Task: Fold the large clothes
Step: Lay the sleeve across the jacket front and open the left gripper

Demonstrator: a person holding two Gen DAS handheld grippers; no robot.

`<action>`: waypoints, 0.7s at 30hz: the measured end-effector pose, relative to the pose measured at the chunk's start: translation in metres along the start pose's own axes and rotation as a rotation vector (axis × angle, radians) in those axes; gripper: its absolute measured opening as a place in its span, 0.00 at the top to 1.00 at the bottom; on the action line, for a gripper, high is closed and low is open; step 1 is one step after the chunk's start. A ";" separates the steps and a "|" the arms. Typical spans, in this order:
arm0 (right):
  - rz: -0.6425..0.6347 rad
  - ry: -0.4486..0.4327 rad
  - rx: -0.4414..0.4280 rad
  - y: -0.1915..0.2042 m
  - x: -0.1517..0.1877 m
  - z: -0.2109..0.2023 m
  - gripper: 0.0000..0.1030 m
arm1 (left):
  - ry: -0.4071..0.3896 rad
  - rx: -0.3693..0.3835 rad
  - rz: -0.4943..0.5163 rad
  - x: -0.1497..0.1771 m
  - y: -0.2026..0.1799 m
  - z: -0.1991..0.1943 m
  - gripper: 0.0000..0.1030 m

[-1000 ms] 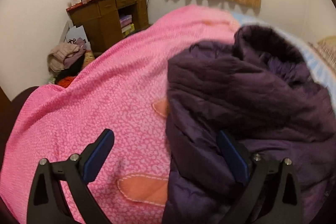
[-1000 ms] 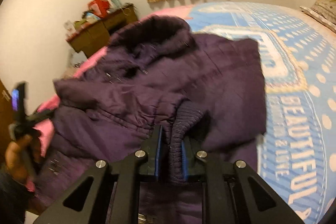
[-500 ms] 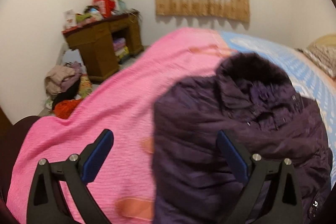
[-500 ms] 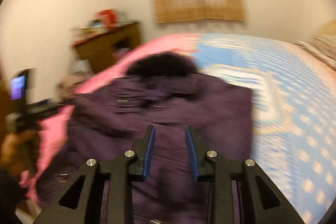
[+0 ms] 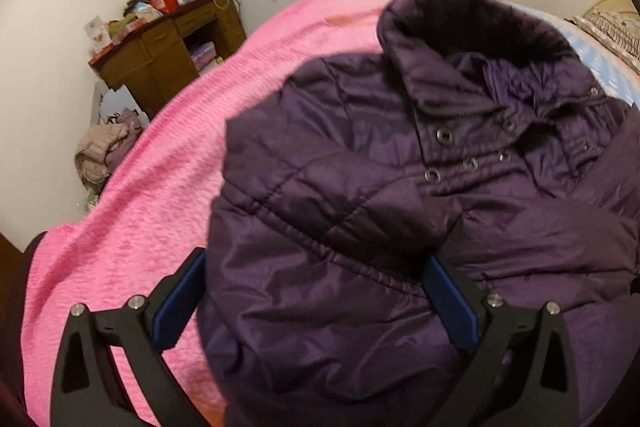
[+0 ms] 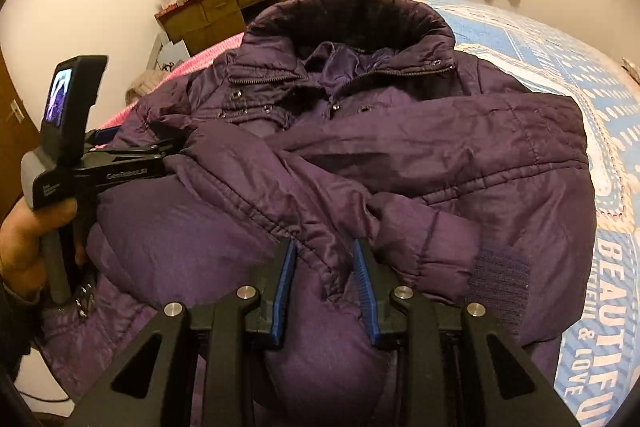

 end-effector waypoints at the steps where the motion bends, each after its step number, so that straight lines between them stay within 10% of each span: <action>1: -0.003 0.002 0.004 0.001 0.001 0.001 0.71 | 0.004 0.010 -0.007 0.000 0.000 0.002 0.00; 12: -0.012 -0.011 0.048 0.002 0.000 0.008 0.71 | 0.019 0.079 -0.046 -0.001 0.003 0.003 0.00; 21: -0.011 -0.028 0.055 0.002 -0.001 0.006 0.71 | -0.192 0.112 -0.042 0.008 -0.017 -0.098 0.00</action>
Point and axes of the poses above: each gripper's, at about its wrist camera, not at the fingertips, and z roughly the way its jaws point, y to its left, x to its underside, the point moved 7 cm from there along z, roughly the way its jaws point, and after that the axes turned 10 degrees about y, right-handed, at the moved point
